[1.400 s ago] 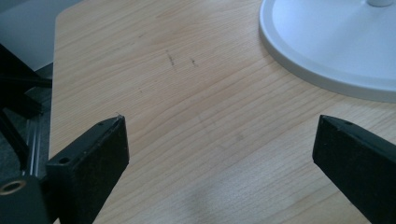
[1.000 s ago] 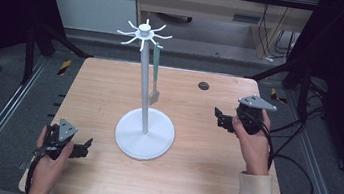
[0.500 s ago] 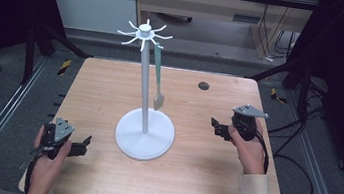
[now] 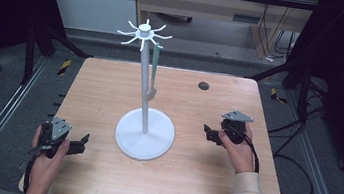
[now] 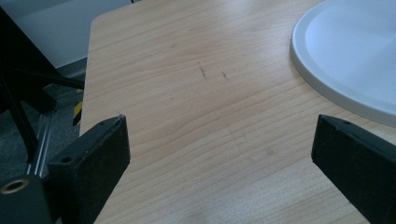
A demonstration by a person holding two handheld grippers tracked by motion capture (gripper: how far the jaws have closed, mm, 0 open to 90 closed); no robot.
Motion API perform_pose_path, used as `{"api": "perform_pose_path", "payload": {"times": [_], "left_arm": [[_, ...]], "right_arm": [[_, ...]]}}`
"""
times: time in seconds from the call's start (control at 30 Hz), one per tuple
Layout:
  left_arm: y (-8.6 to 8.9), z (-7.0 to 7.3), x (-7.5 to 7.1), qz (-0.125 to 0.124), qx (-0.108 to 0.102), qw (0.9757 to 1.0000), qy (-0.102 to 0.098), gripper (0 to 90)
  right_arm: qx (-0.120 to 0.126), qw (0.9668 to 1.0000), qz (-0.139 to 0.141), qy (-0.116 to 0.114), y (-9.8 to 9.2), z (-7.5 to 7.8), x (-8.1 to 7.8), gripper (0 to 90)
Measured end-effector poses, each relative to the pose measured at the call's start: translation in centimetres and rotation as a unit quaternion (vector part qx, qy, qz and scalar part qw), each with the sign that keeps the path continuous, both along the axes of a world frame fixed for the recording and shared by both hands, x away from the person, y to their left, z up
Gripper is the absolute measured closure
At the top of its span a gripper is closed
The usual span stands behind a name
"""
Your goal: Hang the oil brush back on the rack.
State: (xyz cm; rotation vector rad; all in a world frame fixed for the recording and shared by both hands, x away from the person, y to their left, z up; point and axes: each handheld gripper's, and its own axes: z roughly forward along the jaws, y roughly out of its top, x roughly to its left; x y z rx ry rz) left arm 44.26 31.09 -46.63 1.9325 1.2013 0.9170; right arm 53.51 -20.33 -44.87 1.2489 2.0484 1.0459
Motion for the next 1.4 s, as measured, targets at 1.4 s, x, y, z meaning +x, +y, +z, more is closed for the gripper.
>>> {"api": "perform_pose_path", "payload": {"times": [1.4], "left_arm": [[-1.0, -0.6, 0.3, -0.028, -0.003, 0.9992, 0.028, 3.8]], "right_arm": [[0.006, 0.9978, 0.066, 0.004, 4.7, -4.3, 0.9, 11.1]]}}
